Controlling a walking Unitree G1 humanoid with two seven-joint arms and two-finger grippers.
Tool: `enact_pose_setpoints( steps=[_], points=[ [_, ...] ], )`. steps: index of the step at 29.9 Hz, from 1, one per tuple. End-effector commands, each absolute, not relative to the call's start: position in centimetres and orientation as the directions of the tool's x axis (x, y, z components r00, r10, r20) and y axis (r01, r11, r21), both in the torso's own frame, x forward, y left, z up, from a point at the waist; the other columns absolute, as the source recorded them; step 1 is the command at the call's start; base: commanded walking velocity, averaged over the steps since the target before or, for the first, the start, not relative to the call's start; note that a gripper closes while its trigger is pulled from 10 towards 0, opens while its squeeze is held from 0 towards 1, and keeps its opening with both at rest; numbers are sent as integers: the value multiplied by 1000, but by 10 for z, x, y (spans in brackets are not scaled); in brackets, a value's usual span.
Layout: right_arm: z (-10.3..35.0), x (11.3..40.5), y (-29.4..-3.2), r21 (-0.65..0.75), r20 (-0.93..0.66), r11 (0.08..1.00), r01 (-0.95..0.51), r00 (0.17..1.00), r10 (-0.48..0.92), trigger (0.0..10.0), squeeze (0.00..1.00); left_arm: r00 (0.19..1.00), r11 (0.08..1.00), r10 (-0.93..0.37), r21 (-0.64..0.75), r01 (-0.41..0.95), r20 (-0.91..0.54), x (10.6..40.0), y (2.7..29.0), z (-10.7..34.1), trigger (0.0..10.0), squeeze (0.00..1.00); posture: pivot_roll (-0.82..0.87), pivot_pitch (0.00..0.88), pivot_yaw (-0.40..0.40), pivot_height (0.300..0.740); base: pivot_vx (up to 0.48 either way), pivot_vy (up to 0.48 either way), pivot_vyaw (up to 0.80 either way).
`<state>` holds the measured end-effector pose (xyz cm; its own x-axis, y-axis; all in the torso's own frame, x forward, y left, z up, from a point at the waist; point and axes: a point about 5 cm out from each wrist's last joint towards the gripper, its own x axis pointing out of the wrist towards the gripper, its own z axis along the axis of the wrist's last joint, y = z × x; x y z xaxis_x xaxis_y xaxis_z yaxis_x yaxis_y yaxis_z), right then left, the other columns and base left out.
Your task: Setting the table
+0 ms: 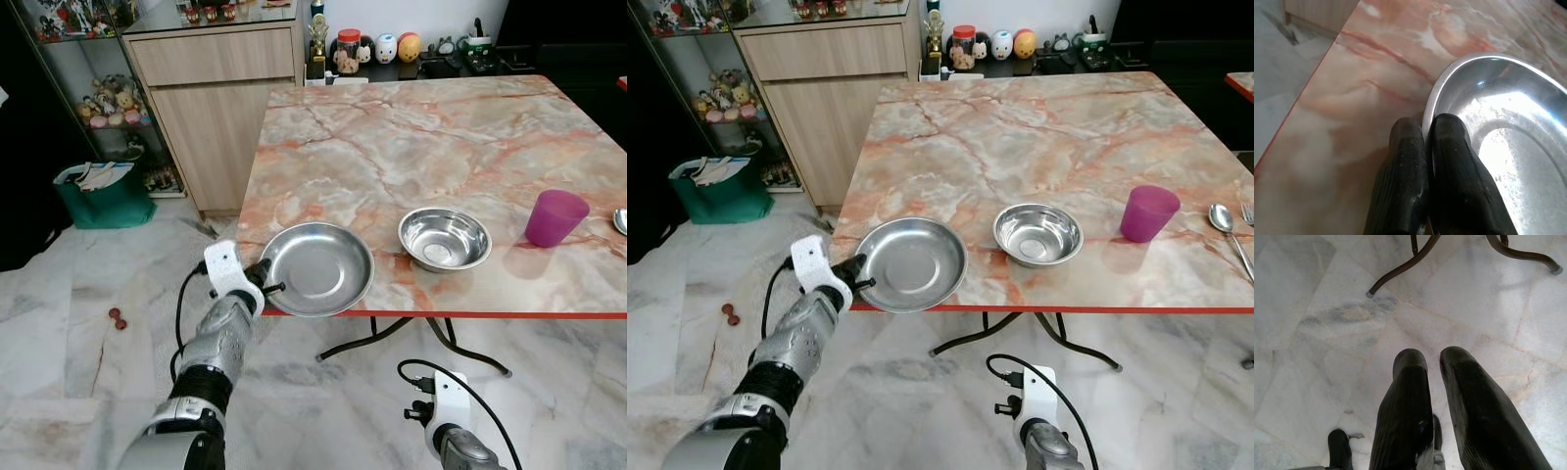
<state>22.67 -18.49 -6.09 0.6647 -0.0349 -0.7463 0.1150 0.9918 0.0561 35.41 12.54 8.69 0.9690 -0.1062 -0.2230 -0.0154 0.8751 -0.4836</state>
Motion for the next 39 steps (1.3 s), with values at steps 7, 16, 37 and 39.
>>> enact_pose_setpoints(
  steps=[7,16,37,39],
  points=[
    [-62,225,-185,59,-755,991,117,655,-32,10000,0,971,804,-50,-586,-99,-233,344,142,78,10000,0,-45,0,61,740,0,0,0],
    [-62,225,-185,61,-754,991,123,656,-35,10000,0,1000,726,-9,-687,8,2,344,147,116,10000,0,-47,0,60,740,0,0,0],
    [-64,221,-186,60,-760,990,126,649,-36,10000,0,989,552,-31,-822,139,146,342,131,146,10000,0,-71,0,62,740,0,0,0],
    [-64,221,-186,60,-759,990,126,650,-37,10000,0,988,539,-34,-830,142,148,341,131,148,10000,0,-71,0,59,740,0,0,0]
  ],
)
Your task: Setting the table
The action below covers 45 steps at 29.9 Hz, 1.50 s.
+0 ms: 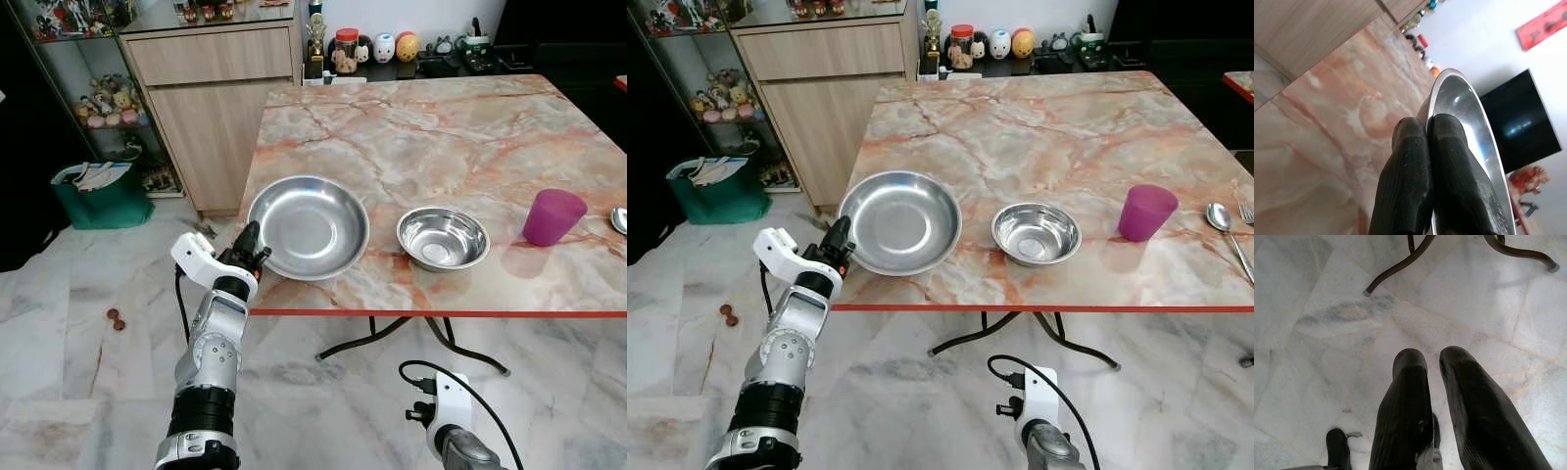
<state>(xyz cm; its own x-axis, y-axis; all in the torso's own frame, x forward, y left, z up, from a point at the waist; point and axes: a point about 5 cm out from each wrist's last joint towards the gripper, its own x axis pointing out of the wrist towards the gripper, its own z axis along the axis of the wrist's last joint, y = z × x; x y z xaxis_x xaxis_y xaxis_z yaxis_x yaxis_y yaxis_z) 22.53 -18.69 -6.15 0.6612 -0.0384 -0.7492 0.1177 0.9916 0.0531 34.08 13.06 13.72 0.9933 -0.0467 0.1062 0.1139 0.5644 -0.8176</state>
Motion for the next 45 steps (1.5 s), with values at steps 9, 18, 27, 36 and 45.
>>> enact_pose_setpoints(
  steps=[9,18,27,36,45],
  points=[
    [-62,224,-188,81,-741,987,141,671,-35,10000,0,962,483,-87,-834,268,259,325,128,171,10000,0,-73,0,41,740,0,0,0],
    [-61,224,-191,74,-741,988,134,671,-36,10000,0,953,563,-66,-777,281,296,305,170,184,10000,0,-53,0,31,740,0,0,0],
    [-61,224,-191,73,-740,989,130,672,-34,10000,0,964,669,-102,-700,249,245,287,198,182,10000,0,-48,0,31,740,0,0,0],
    [-61,224,-193,71,-738,987,145,673,-46,10000,0,983,652,-61,-739,171,174,268,201,171,10000,0,-56,0,39,740,0,0,0],
    [-62,223,-194,66,-743,989,135,668,-41,10000,0,994,549,-23,-830,100,105,258,200,162,10000,0,-50,0,44,740,0,0,0]
  ],
)
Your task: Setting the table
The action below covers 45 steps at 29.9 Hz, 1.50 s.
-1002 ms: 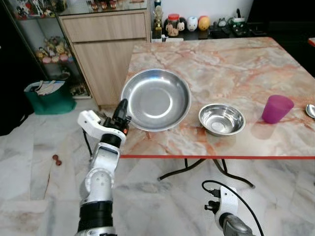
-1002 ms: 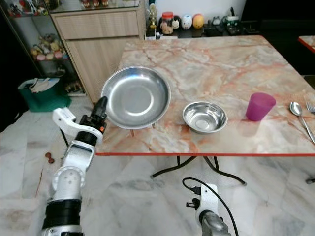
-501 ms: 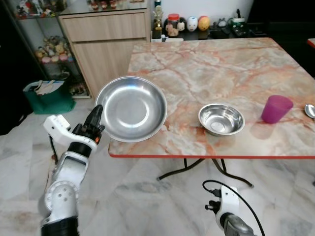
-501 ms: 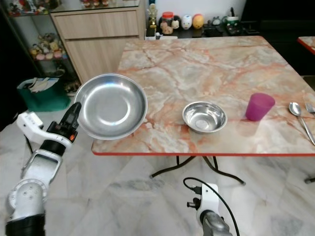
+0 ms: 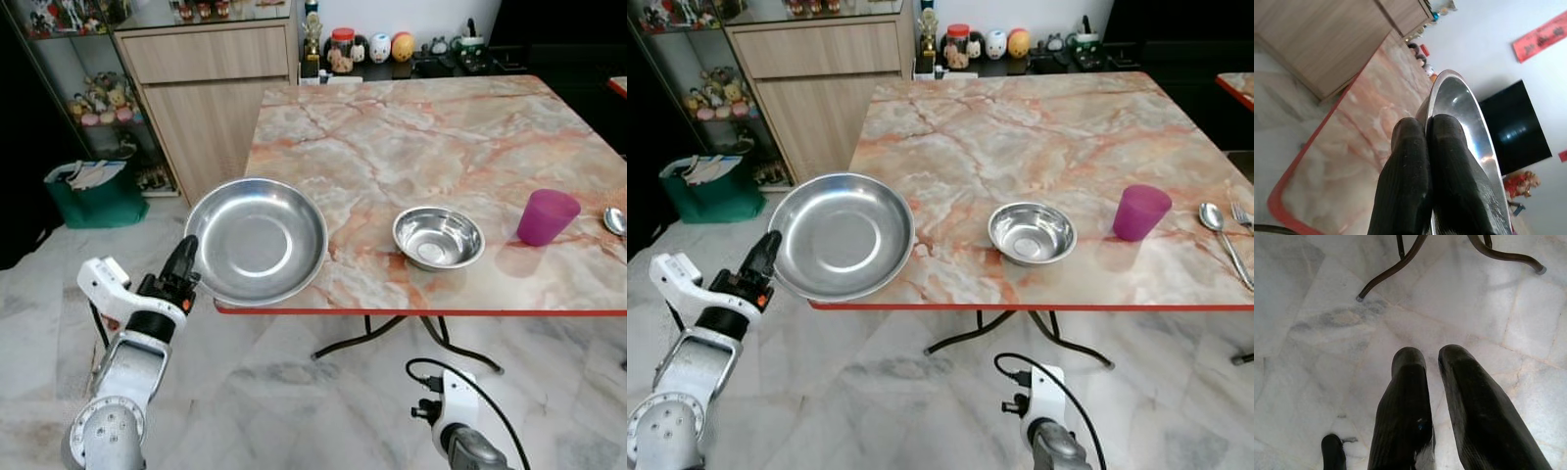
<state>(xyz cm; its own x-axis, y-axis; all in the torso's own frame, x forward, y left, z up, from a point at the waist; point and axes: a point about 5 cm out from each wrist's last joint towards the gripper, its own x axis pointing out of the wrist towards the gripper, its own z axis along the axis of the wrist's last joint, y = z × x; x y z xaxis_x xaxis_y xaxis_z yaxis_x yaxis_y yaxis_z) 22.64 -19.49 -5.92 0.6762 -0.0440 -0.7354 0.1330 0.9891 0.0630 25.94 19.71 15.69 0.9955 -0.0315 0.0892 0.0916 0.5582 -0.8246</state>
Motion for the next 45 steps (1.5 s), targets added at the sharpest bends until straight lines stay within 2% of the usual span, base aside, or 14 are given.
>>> enact_pose_setpoints(
  steps=[1,9,16,27,35,45],
  points=[
    [-62,223,-193,66,-744,989,133,667,-40,10000,0,994,539,-26,-837,100,103,258,199,161,10000,0,-50,0,44,740,0,0,0],
    [-63,221,-193,71,-743,984,162,667,-56,10000,0,992,580,-106,-806,116,67,254,192,158,10000,0,-61,0,54,740,0,0,0],
    [-63,220,-195,63,-745,972,227,659,-106,10000,0,992,603,-103,-789,119,71,257,191,161,10000,0,-59,0,51,740,0,0,0],
    [-62,222,-195,63,-743,972,227,661,-106,10000,0,988,574,-93,-805,153,122,263,181,168,10000,0,-52,0,42,740,0,0,0],
    [-62,223,-195,72,-742,969,235,662,-105,10000,0,983,565,-106,-804,184,150,265,173,173,10000,0,-50,0,44,740,0,-276,-402],
    [-61,223,-194,77,-734,968,239,670,-107,10000,0,979,571,-118,-796,202,164,267,169,175,10000,0,-48,0,44,740,0,-283,0]
  ],
)
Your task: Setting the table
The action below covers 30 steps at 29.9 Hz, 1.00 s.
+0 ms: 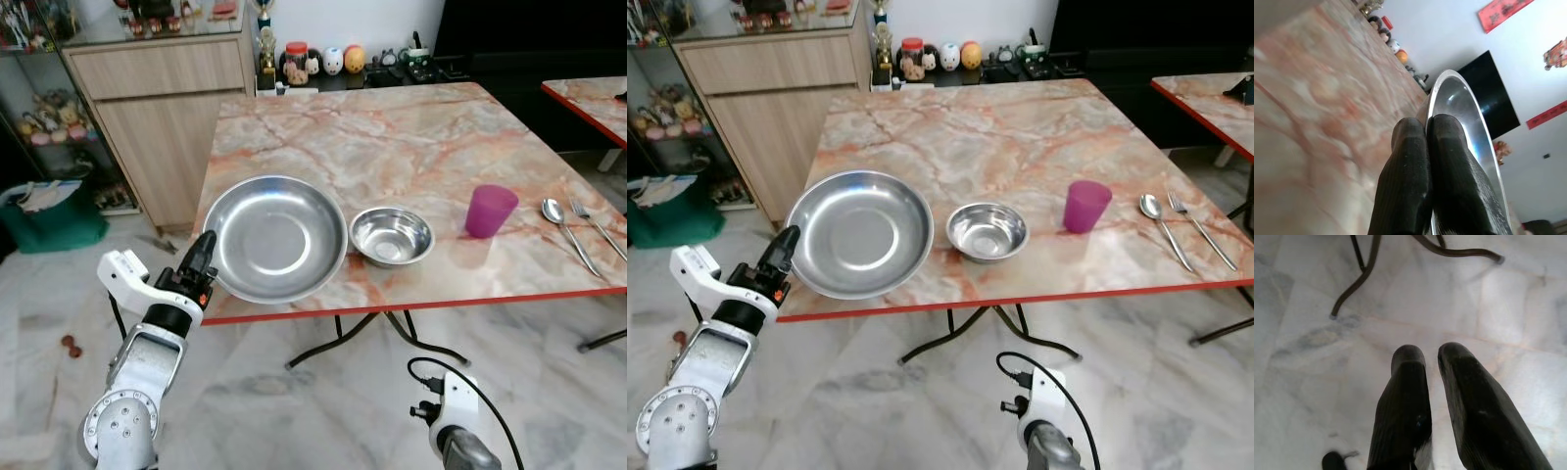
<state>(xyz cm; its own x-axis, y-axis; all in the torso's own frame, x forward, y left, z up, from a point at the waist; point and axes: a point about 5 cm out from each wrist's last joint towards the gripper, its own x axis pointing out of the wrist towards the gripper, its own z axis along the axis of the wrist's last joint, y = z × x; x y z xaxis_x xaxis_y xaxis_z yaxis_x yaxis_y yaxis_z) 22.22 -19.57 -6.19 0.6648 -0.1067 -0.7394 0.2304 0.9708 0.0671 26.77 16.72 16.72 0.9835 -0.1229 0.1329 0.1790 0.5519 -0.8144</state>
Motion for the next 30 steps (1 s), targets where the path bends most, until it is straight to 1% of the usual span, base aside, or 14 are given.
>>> enact_pose_setpoints(
  steps=[1,24,26,30],
  points=[
    [-61,224,-194,77,-734,968,237,670,-106,10000,0,979,571,-119,-795,204,165,268,169,175,10000,0,-48,0,44,740,0,-296,0],
    [-61,223,-194,81,-734,967,243,671,-107,10000,0,978,562,-118,-800,208,172,270,166,176,10000,0,-48,0,50,740,0,-294,0],
    [-61,224,-193,63,-734,974,219,671,-104,10000,0,978,563,-119,-800,208,171,270,165,176,10000,0,-49,0,55,740,0,-270,0],
    [-61,224,-192,63,-735,975,214,671,-100,10000,0,978,566,-125,-797,208,167,271,164,175,10000,0,-49,0,57,740,0,-270,625]
  ],
)
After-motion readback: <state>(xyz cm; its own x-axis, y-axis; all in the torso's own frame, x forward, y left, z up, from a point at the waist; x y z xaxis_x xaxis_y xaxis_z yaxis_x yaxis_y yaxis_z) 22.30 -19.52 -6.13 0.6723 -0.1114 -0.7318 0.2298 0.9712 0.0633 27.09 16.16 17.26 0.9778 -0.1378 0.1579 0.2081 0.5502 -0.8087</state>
